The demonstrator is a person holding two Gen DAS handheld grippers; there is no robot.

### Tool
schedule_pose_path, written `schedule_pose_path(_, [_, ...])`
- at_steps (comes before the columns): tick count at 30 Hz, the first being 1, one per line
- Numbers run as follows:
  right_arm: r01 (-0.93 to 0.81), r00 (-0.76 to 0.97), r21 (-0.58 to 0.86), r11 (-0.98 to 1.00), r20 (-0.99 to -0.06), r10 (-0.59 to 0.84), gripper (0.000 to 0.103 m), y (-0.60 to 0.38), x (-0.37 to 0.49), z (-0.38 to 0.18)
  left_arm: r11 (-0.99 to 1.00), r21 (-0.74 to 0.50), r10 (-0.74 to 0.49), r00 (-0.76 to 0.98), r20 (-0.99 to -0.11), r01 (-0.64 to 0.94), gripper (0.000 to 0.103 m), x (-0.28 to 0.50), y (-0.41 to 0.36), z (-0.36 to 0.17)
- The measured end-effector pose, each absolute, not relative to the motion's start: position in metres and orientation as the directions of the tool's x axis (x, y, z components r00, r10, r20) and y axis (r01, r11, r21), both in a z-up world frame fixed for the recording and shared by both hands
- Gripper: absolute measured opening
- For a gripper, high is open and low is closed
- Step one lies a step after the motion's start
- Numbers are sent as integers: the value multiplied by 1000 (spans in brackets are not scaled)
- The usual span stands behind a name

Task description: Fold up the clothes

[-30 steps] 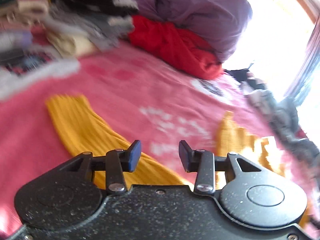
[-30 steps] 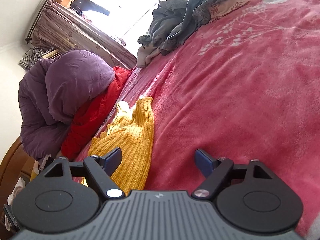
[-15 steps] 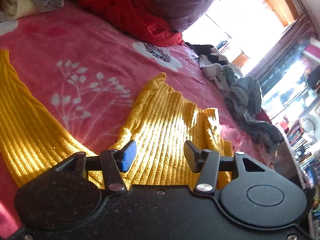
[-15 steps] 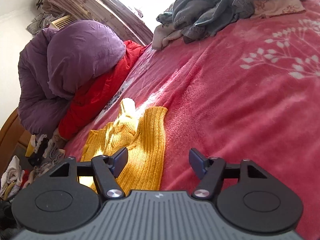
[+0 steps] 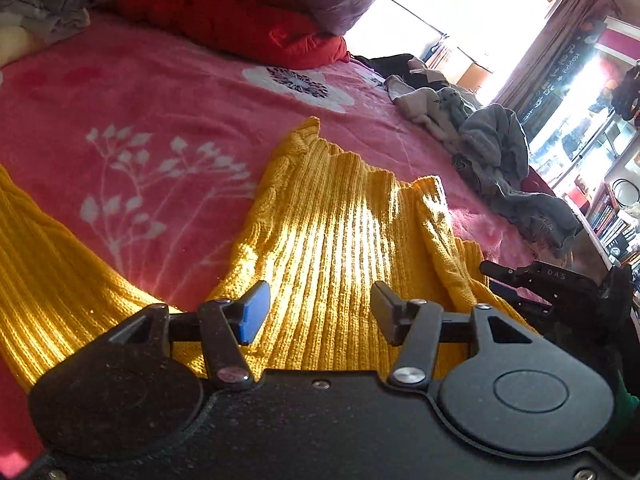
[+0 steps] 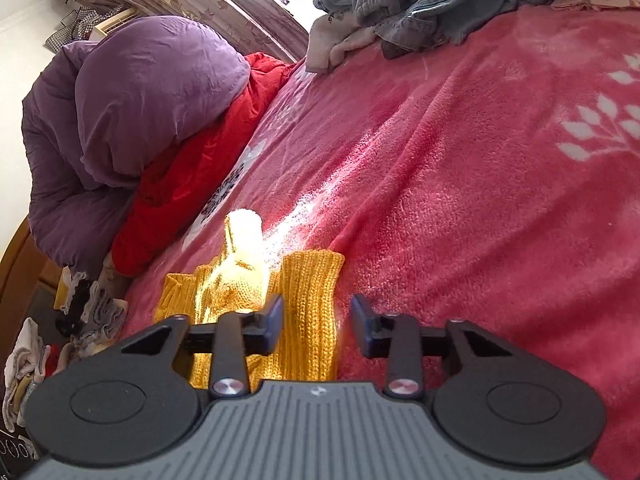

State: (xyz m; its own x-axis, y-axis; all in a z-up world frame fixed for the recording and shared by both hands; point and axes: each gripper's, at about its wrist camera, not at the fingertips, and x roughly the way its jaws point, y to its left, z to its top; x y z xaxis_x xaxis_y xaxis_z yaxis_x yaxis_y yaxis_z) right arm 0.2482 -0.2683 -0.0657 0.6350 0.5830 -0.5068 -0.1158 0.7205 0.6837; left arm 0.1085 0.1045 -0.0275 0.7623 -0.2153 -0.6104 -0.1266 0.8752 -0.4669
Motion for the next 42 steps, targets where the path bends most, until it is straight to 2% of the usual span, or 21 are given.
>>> schedule_pose_path(3, [-135, 637, 674, 726, -502, 585, 13, -265, 253, -62, 875, -467, -213, 762, -612, -130, 54, 109, 105, -30])
schedule_pose_path(5, [-154, 657, 677, 720, -474, 586, 11, -266, 246, -56, 872, -472, -214, 766, -606, -130, 54, 108, 106, -30])
schedule_pose_path(19, [-117, 858, 662, 741, -308, 411, 11, -342, 145, 13, 854, -510, -228, 808, -543, -102, 54, 98, 110, -21])
schedule_pose_path(25, [-39, 918, 675, 737, -266, 293, 11, -381, 91, 17, 854, -511, -231, 811, -537, -96, 54, 95, 108, -21])
schedule_pose_path(35, [149, 939, 725, 673, -316, 133, 11, -429, 38, -27, 866, -494, -238, 806, -543, -77, 54, 94, 101, -22])
schedule_pose_path(42, [230, 912, 691, 685, -398, 95, 11, -442, 42, -54, 870, -489, -250, 806, -537, -57, 54, 93, 98, -22])
